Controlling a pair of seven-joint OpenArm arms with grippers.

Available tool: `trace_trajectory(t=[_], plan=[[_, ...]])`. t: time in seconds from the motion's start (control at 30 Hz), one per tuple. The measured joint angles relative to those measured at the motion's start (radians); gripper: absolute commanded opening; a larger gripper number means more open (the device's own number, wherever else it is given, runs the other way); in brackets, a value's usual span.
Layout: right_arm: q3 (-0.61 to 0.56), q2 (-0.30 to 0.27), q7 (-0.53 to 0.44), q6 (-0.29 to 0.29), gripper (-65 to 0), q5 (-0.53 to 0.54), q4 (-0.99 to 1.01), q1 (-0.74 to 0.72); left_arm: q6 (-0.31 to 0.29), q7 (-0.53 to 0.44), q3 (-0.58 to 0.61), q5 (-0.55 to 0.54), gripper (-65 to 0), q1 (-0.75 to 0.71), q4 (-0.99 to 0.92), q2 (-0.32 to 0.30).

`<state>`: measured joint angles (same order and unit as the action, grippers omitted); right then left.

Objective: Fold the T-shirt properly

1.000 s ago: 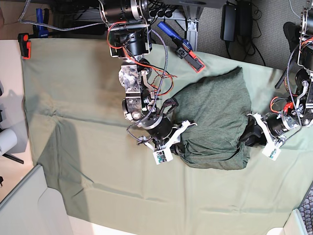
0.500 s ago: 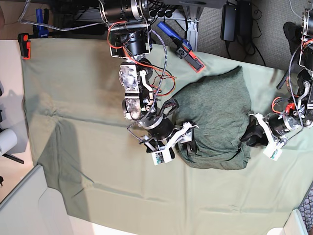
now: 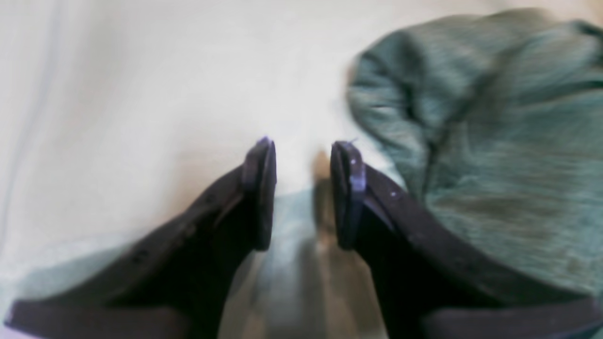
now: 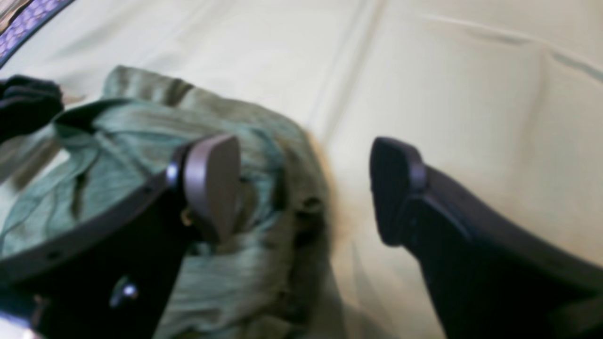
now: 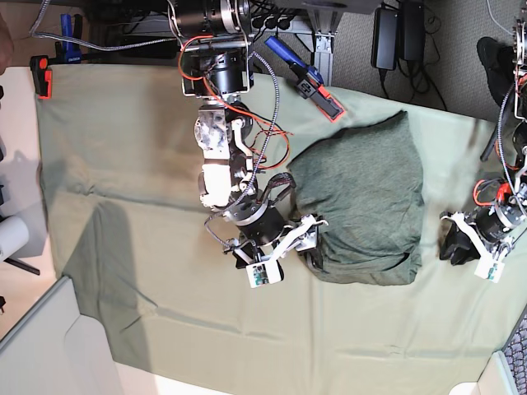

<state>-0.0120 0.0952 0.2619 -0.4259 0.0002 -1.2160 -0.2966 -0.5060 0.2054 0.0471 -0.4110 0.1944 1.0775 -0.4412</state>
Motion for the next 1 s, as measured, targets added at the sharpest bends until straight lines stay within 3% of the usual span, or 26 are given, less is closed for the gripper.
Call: trace_trajectory(t=[0.13, 0.23, 0.8, 1.0], plan=[[0.065, 0.000, 0.041, 0.000, -21.9, -0.001, -0.002, -0.001, 0.083, -0.012, 0.069, 0.055, -46.2, 0.051, -0.055, 0.031], [0.106, 0.000, 0.058, 0.000, -22.0, -0.002, -0.002, 0.000, 0.095, -0.040, 0.124, 0.054, -49.2, 0.105, -0.131, 0.064], [0.135, -0.037, 0.094, 0.000, -22.0, 0.029, -0.117, 0.098, 0.087, -0.012, 0.147, 0.070, -50.1, 0.119, -0.148, 0.229], [0.135, -0.037, 0.131, 0.000, -22.0, 0.033, -0.193, 0.131, 0.079, -0.031, 0.243, 0.071, -50.1, 0.125, -0.148, 0.256]])
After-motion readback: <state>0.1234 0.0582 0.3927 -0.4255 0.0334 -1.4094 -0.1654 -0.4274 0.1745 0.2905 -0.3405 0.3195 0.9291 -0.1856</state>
